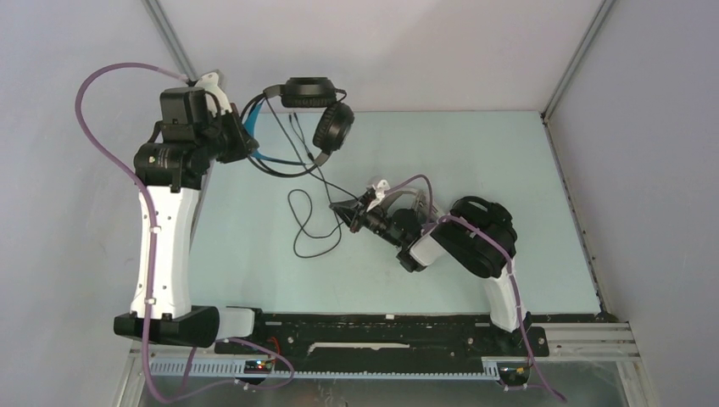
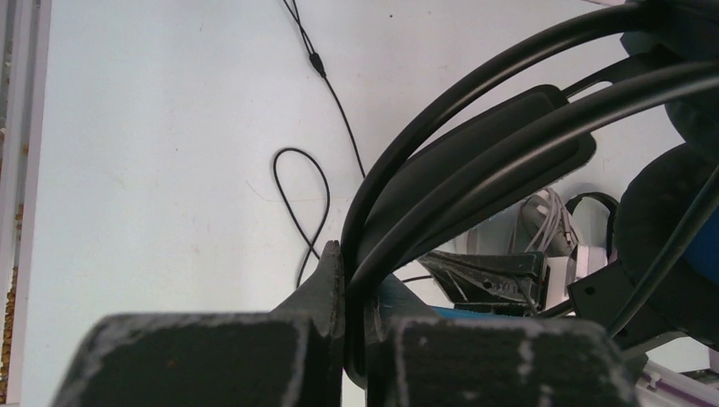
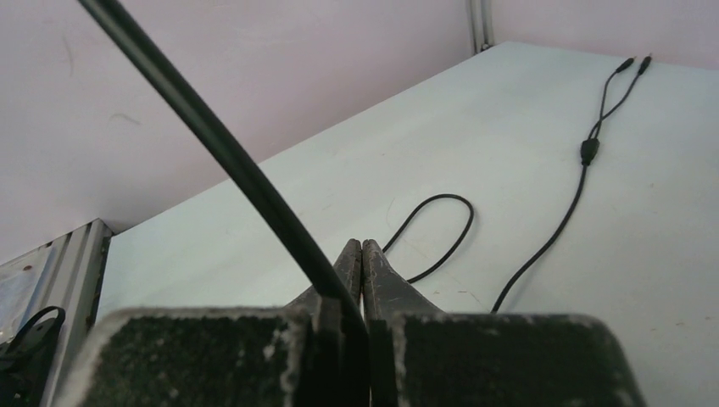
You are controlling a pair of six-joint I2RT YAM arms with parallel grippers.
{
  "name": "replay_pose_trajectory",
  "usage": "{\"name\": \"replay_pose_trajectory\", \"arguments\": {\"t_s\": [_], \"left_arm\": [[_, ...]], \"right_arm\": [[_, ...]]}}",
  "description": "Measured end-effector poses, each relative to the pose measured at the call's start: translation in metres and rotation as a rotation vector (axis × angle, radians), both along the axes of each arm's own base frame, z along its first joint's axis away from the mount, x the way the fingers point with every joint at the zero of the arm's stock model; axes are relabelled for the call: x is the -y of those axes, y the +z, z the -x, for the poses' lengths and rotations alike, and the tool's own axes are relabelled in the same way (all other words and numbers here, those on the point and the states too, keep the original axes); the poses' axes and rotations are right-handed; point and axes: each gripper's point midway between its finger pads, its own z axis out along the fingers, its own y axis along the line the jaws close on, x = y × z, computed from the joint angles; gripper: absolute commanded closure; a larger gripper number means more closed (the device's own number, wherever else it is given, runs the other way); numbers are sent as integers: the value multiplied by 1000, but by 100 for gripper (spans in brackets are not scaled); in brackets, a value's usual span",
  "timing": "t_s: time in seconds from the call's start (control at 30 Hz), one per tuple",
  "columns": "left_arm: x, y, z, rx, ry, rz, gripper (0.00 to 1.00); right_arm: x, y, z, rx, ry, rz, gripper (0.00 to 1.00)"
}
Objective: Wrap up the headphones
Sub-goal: Wrap the headphones cable around the headphones.
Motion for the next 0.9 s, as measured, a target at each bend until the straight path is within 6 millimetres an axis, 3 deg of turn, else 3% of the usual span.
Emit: {"name": "replay_pose_trajectory", "arguments": {"t_s": [0.4, 0.67, 0.9], "left_arm": [[3, -1, 1, 5, -61, -32, 100], [37, 9, -1, 56, -232, 78, 100], [63, -9, 5, 28, -381, 140, 100]], "right_arm": [[30, 7, -36, -7, -75, -21, 100], [27, 19, -29, 0, -24, -47, 100], [32, 34, -26, 6, 31, -66, 100]]}}
